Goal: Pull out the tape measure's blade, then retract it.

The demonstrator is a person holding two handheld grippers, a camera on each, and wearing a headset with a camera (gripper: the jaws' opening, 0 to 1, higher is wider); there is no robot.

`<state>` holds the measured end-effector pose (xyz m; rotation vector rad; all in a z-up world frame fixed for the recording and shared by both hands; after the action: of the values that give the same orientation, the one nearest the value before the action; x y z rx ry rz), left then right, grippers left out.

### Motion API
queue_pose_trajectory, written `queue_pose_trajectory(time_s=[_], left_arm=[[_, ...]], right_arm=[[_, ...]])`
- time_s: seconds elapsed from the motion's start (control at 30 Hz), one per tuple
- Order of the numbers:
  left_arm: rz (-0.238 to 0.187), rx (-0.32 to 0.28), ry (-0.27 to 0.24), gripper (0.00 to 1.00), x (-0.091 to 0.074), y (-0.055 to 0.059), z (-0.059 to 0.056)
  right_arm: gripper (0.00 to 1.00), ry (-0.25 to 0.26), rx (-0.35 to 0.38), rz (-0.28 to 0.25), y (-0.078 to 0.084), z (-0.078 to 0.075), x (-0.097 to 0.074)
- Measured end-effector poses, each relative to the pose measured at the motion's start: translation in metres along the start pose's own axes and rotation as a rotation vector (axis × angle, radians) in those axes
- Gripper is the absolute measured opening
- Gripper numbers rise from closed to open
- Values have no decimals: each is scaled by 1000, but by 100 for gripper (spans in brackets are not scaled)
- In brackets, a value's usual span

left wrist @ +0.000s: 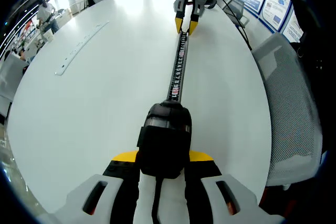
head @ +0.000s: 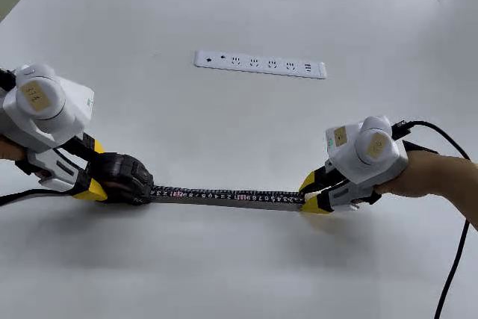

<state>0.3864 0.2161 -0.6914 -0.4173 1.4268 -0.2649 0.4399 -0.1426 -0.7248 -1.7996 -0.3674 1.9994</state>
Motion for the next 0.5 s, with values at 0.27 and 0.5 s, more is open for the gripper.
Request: queue_pose_trajectory(time_s=[0.27,0.5], left_arm=[[9,7,0,28,0,-1,1],[18,10,-4,28,0,-1,0]], right_arm=[[12,7,-3,5,1,1,0],[14,16,1,4,-1,0,-1]])
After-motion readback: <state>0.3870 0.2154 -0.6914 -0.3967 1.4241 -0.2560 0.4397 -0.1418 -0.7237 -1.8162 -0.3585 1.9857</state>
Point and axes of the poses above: the centre of the closed fingertips' face, and the gripper's own axes: x roughly forward along the fingers, z roughly to its left, y roughly out of its underside, the point moved 9 cm from there along -x, roughly backward along the fingers, and after that the axes turned 14 degrees about x, right-handed, at the moved point
